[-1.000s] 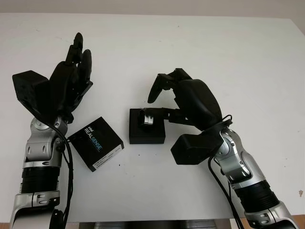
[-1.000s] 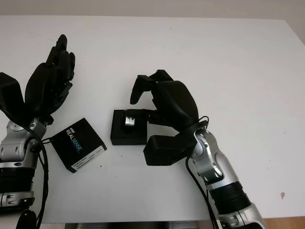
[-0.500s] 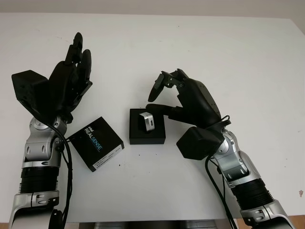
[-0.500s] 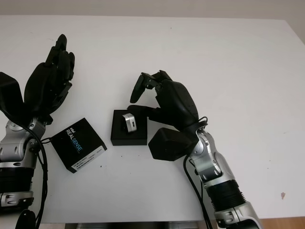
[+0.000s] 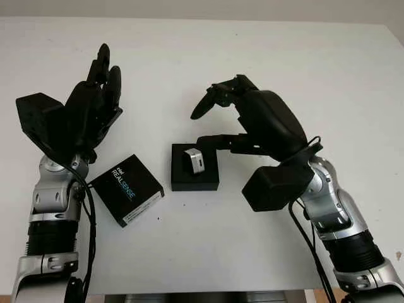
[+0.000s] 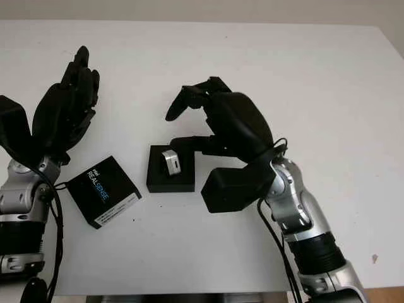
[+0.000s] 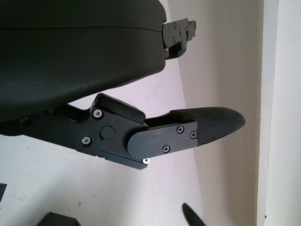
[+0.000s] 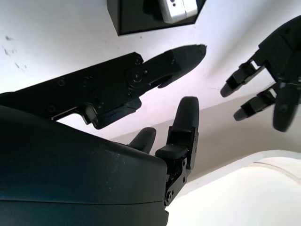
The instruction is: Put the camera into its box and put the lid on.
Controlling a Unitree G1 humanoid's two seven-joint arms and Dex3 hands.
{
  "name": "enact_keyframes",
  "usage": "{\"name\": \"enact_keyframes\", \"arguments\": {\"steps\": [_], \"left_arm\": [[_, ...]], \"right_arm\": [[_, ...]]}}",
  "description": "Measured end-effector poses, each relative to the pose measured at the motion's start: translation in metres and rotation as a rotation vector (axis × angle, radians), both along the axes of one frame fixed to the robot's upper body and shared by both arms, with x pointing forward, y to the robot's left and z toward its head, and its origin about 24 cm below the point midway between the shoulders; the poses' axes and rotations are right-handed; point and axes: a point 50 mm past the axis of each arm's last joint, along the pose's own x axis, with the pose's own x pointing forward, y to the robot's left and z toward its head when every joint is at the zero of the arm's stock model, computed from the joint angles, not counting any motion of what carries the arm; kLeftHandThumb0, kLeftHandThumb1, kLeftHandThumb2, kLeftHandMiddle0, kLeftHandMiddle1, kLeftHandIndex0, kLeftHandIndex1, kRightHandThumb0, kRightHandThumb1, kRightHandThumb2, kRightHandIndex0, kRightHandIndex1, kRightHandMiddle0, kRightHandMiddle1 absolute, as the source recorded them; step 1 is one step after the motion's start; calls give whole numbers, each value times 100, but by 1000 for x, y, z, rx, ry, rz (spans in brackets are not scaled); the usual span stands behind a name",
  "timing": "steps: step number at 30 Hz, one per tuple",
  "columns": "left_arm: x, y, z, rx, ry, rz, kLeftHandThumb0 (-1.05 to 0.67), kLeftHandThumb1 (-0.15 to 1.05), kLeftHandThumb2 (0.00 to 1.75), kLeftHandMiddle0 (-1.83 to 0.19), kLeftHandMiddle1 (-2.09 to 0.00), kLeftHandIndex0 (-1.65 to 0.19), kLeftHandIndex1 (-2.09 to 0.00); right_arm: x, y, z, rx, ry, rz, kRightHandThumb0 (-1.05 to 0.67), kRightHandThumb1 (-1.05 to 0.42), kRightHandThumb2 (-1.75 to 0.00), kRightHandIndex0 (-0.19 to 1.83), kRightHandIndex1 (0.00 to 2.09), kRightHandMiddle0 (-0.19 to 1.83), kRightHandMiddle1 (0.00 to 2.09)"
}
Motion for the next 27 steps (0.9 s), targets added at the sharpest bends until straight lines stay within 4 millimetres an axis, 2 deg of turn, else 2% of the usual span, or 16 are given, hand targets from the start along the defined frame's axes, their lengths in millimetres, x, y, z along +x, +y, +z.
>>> {"name": "enact_keyframes", "arguments": {"steps": [5, 10, 22, 27], "left_arm": [[0, -1, -1, 3, 8, 1, -83, 105, 61, 19, 0, 19, 0], [0, -2, 0, 8, 7, -3, -81, 105, 62, 19, 0, 19, 0], [-1, -3, 3, 6, -6, 8, -81, 105, 62, 19, 0, 19, 0], [0, -4, 2, -2, -6, 12, -82, 105, 61, 19, 0, 19, 0]], "right_arm": [[-3, -2, 9, -78, -9, 14, -69, -86, -5, -2, 78, 27, 73], [-1, -4, 22, -189, -77, 50, -52, -84, -5, -2, 75, 32, 70], [11, 1, 39, -336, -139, 83, -59, -86, -5, 0, 77, 36, 75], [9, 8, 36, -413, -136, 82, -67, -88, -5, 12, 58, 42, 67]]}}
